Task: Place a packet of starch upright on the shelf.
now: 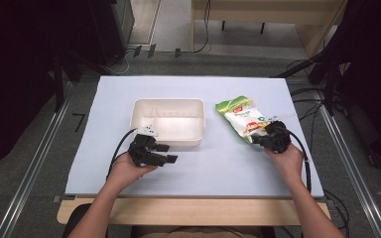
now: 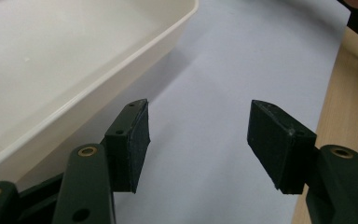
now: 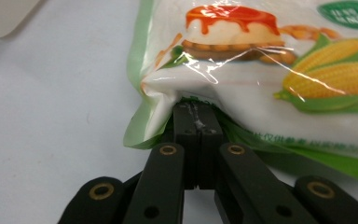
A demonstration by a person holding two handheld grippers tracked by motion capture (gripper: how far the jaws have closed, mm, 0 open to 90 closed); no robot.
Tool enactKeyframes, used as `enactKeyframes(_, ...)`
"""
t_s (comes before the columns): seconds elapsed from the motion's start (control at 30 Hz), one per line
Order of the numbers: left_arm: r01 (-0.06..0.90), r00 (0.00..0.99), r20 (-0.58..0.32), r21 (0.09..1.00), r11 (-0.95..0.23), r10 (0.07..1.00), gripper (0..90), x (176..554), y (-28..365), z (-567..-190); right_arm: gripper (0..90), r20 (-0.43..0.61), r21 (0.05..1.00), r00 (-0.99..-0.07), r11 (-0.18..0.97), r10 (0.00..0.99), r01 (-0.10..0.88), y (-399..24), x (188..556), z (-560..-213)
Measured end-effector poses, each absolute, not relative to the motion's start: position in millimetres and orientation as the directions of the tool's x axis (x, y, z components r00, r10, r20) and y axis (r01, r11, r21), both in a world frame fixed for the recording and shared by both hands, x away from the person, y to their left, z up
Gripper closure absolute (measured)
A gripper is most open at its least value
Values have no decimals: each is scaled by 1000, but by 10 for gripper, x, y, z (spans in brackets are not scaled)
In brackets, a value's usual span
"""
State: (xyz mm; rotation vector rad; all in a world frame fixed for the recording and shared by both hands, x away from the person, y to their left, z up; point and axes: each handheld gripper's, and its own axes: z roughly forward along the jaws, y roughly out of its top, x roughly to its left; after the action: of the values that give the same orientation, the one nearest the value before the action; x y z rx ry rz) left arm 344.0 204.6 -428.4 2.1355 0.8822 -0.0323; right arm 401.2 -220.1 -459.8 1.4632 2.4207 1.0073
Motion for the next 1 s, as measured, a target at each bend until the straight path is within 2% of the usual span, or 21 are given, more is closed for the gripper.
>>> enactKeyframes(0.73, 622, 729, -307, 670, -405, 612, 397, 3349, 2181, -4285, 900, 213, 620, -575, 345, 790, 704, -1771, 4069, -4569)
enactKeyframes(1.0, 622, 728, -308, 672, -402, 613, 397, 3347, 2182, -4283, 900, 236, 614, -579, 342, 781, 711, -1782, 4085, -4561)
